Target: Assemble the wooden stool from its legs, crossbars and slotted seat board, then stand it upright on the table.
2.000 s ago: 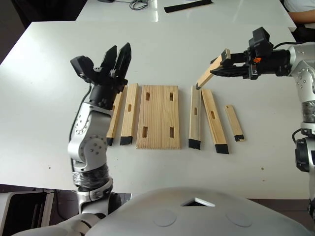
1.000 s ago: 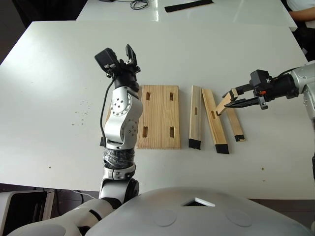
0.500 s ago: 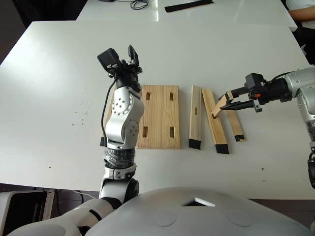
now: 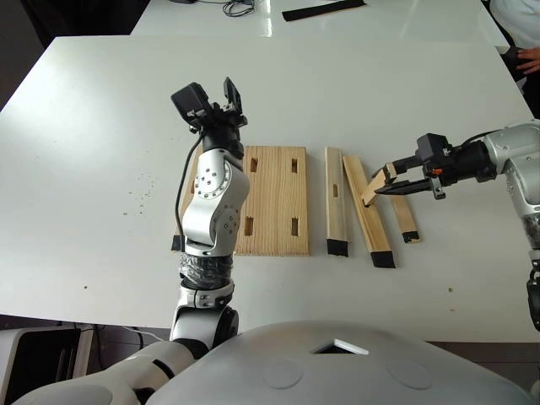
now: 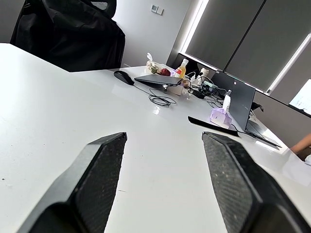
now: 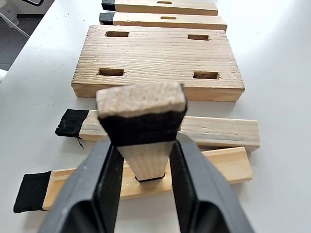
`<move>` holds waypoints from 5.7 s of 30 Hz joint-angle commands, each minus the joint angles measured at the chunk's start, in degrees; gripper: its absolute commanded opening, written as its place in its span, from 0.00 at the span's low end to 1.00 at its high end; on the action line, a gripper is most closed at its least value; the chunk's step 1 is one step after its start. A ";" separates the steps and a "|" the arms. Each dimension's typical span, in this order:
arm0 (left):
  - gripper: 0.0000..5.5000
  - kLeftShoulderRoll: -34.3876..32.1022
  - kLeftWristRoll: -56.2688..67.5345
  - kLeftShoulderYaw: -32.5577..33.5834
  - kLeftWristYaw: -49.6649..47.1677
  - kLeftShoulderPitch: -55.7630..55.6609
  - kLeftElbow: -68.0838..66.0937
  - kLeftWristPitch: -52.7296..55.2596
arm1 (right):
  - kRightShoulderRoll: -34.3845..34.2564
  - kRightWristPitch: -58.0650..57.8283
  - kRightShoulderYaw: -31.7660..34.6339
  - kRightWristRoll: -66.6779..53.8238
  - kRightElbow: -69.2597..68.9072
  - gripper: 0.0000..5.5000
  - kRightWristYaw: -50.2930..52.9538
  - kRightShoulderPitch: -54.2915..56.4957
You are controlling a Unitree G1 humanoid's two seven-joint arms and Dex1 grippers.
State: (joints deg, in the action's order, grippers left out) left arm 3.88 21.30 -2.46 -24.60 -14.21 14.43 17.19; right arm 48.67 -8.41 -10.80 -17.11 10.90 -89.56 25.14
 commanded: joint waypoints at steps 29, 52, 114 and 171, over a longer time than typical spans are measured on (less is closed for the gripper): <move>0.52 5.06 0.74 0.42 1.51 0.28 -0.79 1.98 | -2.13 3.88 -1.20 1.62 5.64 0.33 6.93 -4.09; 0.52 4.06 0.86 2.40 3.28 -0.16 -1.73 2.12 | -2.39 -24.45 15.54 -23.61 -18.90 0.65 13.93 2.54; 0.52 10.58 -1.02 -4.39 -8.70 9.33 6.14 -5.14 | 13.39 -37.67 2.34 -8.40 -26.01 0.65 22.35 -18.38; 0.52 6.84 0.53 -5.01 -5.32 2.82 -0.85 -5.82 | -11.82 -50.85 10.44 -6.38 -38.50 0.38 63.43 -26.28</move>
State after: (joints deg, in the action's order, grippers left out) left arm 3.35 23.04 -7.99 -29.80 -11.19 14.01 13.41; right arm 40.06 -56.74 -1.94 -20.43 -30.81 -25.24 -8.91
